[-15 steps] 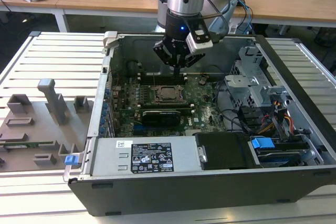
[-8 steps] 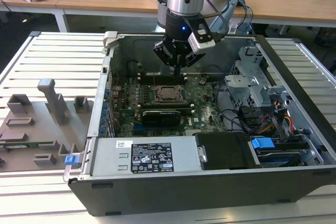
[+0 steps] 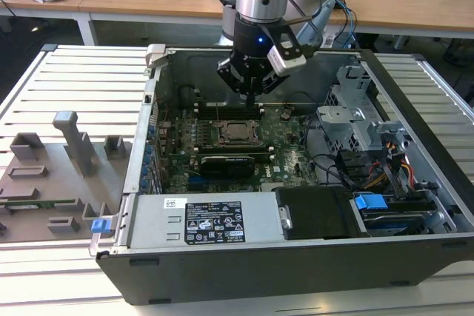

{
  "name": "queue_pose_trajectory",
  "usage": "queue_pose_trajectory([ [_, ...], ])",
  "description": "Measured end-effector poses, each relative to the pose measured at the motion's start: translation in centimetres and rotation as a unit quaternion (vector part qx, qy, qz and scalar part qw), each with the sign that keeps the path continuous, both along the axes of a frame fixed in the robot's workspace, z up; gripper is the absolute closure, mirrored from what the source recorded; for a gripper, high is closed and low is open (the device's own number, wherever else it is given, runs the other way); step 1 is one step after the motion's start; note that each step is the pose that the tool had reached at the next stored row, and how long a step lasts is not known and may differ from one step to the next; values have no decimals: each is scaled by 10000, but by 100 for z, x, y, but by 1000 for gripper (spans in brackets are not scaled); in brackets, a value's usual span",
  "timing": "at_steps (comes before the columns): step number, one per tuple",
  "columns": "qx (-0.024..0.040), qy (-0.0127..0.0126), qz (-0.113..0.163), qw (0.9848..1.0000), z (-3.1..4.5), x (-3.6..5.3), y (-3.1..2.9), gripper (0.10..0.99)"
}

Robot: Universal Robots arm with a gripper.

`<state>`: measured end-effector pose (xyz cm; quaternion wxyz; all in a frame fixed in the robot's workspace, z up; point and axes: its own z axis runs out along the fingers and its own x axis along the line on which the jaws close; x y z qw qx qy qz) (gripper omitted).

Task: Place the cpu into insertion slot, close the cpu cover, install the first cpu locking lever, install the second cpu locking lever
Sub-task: 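Install the first cpu locking lever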

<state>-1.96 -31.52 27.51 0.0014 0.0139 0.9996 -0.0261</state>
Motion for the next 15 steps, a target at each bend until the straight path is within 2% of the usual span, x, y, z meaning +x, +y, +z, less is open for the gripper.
queue_pose_trajectory([
  [7,0,0,308,9995,0,0,0,980],
  [12,0,0,507,9987,0,0,0,980],
  [15,0,0,690,9976,0,0,0,980],
])
